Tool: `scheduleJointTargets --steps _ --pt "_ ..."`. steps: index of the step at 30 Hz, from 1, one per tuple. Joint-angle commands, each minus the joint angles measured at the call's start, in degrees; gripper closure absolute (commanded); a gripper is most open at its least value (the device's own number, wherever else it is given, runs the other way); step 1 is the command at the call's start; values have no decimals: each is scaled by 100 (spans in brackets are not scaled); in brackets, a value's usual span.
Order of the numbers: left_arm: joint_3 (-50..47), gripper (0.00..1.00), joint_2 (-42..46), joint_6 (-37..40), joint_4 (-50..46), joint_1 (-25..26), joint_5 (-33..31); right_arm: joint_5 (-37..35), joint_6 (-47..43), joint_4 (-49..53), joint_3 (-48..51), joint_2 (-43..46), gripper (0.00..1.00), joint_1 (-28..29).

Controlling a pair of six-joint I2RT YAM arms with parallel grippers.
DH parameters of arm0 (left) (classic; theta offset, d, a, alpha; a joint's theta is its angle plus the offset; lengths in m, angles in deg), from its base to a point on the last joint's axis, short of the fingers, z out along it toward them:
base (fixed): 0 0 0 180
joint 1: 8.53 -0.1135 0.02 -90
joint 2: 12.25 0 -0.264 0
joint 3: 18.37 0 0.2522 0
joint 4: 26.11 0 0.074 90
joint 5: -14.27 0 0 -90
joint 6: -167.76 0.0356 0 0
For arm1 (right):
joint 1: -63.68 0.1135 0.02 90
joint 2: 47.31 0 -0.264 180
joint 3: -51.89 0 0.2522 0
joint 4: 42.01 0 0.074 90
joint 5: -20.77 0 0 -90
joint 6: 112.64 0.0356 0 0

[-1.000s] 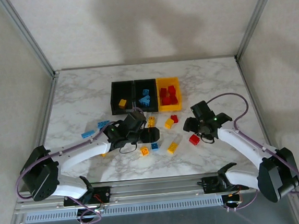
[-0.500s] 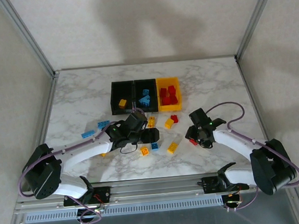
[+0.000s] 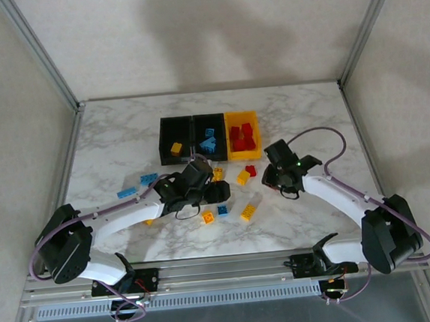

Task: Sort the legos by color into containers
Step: Pick up the lego from the bottom-right of the table, then place the lego in the container.

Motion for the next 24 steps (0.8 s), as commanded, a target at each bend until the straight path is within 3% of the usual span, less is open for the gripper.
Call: scheduleJointTargets --steps 1,5,24 --pt "-87 33 181 -322 365 -242 -108 -224 -309 20 -511 -307 57 46" --pt "-86 33 263 -514 693 -517 336 -199 -575 -167 -1218 -876 57 50" --pt "583 33 342 -456 242 -1282 375 347 -1196 -139 -4779 -4002 54 -435"
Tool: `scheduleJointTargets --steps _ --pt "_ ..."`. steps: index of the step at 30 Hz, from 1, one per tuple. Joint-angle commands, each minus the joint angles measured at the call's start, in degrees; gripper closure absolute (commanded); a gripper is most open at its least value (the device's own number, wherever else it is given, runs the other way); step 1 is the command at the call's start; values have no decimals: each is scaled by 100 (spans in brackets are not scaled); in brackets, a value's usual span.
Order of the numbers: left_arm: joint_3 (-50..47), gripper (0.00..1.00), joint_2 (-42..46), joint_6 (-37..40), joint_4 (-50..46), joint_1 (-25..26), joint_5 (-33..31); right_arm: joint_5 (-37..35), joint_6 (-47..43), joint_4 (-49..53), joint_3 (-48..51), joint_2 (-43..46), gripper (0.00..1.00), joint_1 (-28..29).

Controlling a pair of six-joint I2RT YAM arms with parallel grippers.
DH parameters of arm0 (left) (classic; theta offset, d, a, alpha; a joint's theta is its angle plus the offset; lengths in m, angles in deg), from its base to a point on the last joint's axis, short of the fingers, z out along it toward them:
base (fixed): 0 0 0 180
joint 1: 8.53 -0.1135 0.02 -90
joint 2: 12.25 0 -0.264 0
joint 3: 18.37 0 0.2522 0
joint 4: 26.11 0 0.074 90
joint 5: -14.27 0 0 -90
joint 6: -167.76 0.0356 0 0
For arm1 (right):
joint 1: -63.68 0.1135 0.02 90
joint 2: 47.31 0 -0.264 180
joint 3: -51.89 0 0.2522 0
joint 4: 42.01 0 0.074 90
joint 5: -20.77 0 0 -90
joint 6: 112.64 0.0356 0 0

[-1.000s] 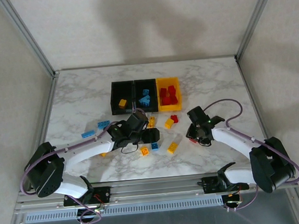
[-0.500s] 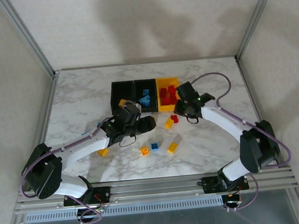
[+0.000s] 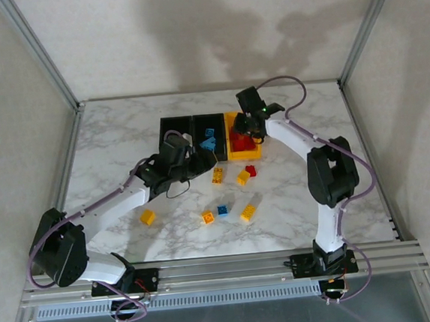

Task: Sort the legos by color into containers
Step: Place the lego in the container.

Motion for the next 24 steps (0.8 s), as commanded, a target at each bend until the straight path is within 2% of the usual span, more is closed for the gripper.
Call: scheduleJointTargets --steps 1,11,24 --pt "110 33 163 63 -164 -74 34 191 -136 206 -524 -351 54 -77" --pt "-15 33 145 14 -134 -116 42 254 -183 350 -1279 -1104 52 -185" --pt "-244 33 330 -37 -128 -131 3 304 -75 312 -1478 -1311 43 -196"
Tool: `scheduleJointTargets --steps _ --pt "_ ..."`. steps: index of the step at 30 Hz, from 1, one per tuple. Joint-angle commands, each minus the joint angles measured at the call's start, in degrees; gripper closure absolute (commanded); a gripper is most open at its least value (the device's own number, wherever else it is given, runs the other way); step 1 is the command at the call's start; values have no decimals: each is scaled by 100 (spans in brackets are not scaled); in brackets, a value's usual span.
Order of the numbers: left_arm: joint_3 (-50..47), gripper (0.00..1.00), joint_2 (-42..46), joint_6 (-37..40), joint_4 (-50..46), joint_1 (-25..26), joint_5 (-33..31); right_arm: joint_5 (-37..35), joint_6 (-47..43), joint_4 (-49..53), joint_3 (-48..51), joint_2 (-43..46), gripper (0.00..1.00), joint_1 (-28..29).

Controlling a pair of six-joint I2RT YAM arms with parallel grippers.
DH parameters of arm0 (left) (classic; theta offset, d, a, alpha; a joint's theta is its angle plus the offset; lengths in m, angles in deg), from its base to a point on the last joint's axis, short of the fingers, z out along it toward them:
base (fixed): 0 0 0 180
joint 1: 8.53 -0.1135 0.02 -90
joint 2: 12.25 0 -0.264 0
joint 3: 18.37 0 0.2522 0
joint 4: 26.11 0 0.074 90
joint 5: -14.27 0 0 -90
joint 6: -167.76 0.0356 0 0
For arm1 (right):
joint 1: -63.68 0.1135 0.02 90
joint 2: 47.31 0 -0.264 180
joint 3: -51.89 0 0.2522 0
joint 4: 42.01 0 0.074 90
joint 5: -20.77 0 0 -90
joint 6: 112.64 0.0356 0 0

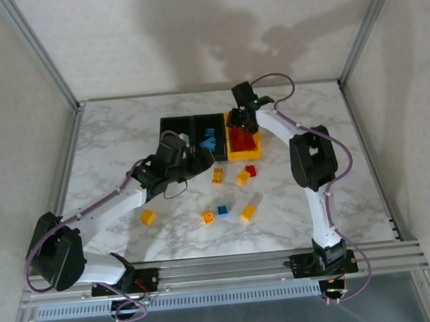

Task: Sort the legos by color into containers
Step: Place the lego in the container.

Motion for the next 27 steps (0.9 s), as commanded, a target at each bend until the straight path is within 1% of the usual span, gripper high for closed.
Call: scheduleJointTargets --steps 1,8,12,18,20,24,27 --pt "-89 33 155 -42 -101 -59 1 -4 28 118 -243 16 42 -41" --pt "-168 33 292 -33 -216 -59 -99 -28 -15 91 -230 413 40 -37" --pt "-229 33 465 5 -468 -83 -302 -27 -25 -39 95 893 40 22" --pt "-403 32 882 89 -997 -235 -618 74 -206 -482 1172 1995 40 270" --pt "-439 33 1003 155 -1219 -321 -690 192 -285 -710 1595 2380 41 353" --pt "-493 35 1228 337 -1618 -560 -874 381 -450 -1056 2521 3153 41 580" --pt "-468 35 1253 568 -1840 -809 -834 670 -448 -1300 3246 3746 41 757"
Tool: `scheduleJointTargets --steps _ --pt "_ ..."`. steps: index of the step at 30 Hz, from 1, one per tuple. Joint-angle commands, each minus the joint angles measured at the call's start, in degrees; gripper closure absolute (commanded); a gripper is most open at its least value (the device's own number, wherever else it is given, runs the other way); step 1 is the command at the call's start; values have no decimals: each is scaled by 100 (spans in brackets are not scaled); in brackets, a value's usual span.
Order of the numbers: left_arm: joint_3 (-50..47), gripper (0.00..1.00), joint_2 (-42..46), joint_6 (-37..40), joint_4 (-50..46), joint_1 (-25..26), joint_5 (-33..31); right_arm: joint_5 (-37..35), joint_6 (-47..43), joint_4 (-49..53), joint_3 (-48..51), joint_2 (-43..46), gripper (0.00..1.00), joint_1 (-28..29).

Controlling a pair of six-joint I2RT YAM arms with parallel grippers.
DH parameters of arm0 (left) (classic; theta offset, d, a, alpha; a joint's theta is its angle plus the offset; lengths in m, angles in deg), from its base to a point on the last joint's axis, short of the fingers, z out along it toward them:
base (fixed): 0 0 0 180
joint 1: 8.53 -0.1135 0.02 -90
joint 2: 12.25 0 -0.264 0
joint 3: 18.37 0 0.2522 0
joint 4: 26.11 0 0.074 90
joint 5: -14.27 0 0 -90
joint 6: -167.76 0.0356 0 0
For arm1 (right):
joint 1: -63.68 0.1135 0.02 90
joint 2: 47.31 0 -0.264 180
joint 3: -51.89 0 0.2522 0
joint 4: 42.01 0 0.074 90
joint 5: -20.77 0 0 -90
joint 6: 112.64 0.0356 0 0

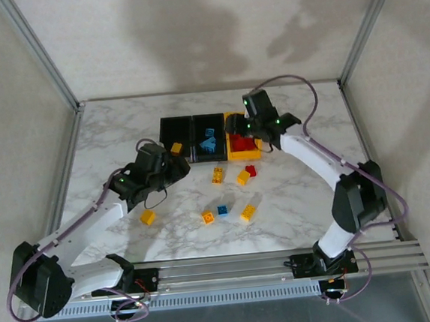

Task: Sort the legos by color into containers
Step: Place the lego in the container, then pick up the lego from the middle-left of the table.

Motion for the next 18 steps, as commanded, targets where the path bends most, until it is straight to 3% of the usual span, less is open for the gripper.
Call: scheduleJointTargets --steps 1,9,18 --pt "-9 34 67 430 -552 -308 -100 457 -136 -423 709 604 41 192" --pt "476 30 -542 1371 -1163 -1062 -193 1681 -455 -1358 2381 1904 32 846" --pt "933 24 -1445 2115 -1384 -1420 -816 2014 -519 -1827 3137 2449 28 1560"
